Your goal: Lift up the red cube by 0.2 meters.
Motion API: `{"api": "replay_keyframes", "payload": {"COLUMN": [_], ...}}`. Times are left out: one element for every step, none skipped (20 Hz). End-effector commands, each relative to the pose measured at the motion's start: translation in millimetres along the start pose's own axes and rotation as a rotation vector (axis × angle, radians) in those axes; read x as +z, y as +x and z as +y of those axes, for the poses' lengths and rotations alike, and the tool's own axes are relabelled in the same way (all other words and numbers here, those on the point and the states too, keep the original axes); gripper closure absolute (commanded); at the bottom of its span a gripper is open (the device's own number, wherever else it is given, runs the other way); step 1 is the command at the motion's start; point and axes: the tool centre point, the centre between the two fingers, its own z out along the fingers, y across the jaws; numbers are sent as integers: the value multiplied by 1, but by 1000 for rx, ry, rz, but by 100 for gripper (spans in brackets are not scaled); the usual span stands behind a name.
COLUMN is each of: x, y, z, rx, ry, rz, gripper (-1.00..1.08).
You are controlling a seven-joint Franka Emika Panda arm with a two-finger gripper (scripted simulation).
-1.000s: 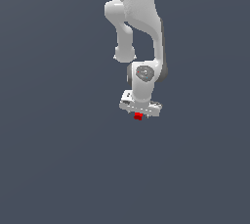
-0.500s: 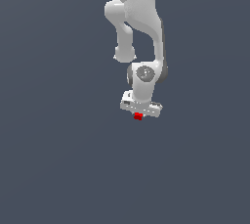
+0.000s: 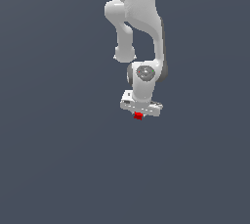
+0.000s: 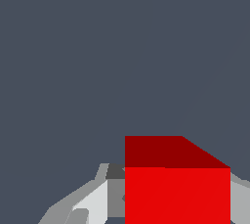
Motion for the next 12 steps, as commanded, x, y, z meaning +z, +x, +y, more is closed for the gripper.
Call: {"api": "replay_keyframes", "payload": {"x": [-6, -10, -14, -18, -23, -29, -35, -42, -50, -58, -66, -76], "y": [0, 0, 0, 0, 0, 0, -1, -1, -1, -1, -1, -2], "z": [0, 0, 0, 0, 0, 0, 0, 0, 0, 0, 1, 1], "rx": [0, 0, 0, 0, 0, 0, 0, 0, 0, 0, 0, 0], "ry": [1, 1, 1, 1, 1, 1, 1, 1, 1, 1, 1, 1], "rz": [1, 1, 1, 1, 1, 1, 1, 1, 1, 1, 1, 1], "gripper": [108, 108, 108, 108, 108, 108, 108, 108, 108, 108, 108, 108]}}
